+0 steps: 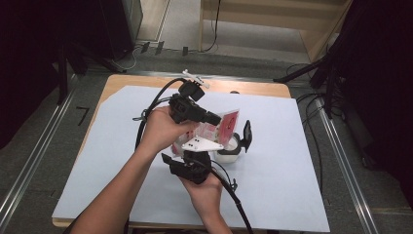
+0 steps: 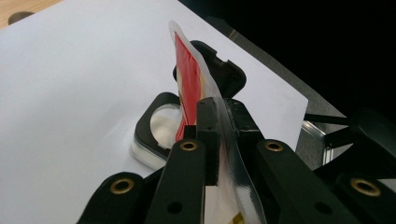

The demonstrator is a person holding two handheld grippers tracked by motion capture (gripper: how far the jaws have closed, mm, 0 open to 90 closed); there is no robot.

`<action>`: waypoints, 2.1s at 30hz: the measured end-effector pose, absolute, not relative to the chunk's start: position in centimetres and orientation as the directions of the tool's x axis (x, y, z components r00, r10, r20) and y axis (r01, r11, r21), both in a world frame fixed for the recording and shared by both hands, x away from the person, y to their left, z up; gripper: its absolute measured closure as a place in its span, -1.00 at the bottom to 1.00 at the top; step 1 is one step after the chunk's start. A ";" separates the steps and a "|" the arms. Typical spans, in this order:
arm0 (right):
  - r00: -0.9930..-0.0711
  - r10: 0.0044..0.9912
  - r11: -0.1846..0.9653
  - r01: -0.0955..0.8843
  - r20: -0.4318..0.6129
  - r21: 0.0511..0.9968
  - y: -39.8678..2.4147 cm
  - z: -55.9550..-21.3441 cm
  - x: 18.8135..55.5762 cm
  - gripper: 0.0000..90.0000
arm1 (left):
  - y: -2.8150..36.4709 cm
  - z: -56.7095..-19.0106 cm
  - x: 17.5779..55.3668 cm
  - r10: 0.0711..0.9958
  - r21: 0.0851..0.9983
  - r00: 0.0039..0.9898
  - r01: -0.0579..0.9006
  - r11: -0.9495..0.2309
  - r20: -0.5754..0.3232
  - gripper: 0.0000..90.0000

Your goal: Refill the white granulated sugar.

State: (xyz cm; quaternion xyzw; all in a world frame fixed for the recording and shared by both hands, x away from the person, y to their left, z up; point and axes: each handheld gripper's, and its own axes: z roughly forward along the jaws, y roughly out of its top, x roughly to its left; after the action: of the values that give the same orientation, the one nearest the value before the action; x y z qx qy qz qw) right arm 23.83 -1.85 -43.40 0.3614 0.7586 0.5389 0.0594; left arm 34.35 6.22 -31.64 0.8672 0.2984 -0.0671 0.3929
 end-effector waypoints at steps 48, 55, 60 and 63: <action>-0.768 0.581 0.224 0.470 0.270 0.854 -0.9 -46.5 22.9 0.34 | 10.1 -33.0 33.1 0.476 0.596 0.796 0.600 -0.534 -0.374 0.99; -0.756 0.584 0.203 0.489 0.296 0.849 -1.2 -46.8 23.1 0.35 | 10.4 -33.1 33.1 0.467 0.600 0.797 0.599 -0.531 -0.382 0.99; -0.743 0.590 0.191 0.509 0.316 0.839 -1.7 -47.1 23.3 0.34 | 10.3 -33.3 33.1 0.464 0.601 0.798 0.598 -0.531 -0.384 1.00; -0.743 0.593 0.195 0.506 0.310 0.840 -1.8 -47.2 23.4 0.34 | 10.3 -33.3 33.1 0.460 0.602 0.801 0.594 -0.533 -0.384 0.99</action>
State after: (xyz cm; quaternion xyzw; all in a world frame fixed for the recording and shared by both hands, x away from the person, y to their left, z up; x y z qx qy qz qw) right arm 23.36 -1.78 -47.21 0.3558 0.7720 0.5251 0.0415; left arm 33.13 10.27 -33.32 0.8710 0.3026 -0.0893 0.3766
